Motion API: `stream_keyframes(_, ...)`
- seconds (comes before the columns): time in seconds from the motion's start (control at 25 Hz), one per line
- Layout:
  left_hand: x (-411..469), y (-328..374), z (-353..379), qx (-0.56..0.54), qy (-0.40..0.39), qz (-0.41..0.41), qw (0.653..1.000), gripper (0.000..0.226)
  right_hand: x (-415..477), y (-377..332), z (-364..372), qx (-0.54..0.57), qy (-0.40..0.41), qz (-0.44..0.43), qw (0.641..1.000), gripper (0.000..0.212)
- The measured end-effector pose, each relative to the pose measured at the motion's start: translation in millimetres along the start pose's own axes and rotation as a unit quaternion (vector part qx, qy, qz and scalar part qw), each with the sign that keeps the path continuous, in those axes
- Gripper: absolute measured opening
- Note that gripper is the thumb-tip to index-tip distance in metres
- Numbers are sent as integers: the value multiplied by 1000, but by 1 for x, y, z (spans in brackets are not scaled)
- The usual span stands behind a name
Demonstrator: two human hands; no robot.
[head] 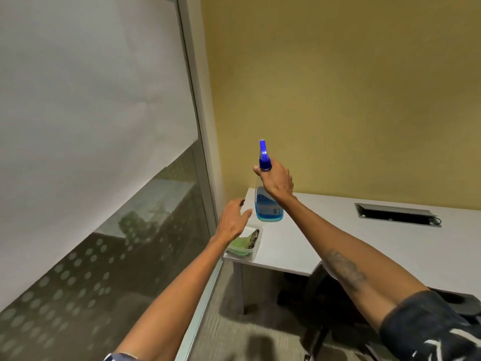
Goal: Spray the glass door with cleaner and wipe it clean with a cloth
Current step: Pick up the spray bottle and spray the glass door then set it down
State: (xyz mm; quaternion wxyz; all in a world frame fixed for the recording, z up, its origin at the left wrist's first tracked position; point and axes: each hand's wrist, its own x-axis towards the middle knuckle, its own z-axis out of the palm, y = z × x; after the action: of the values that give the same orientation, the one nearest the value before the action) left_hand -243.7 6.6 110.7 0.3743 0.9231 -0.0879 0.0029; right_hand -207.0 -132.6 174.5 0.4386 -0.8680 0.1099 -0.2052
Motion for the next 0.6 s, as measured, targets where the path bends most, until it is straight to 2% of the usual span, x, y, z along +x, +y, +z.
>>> stream_keyframes(0.28,78,-21,44,14,-30,-37,999,50,77,84,35,-9,1,59,998,30)
stream_keyframes(0.6,163,-46,79,37,-57,-93,993,46,149,154,84,-29,-77,121,989,33)
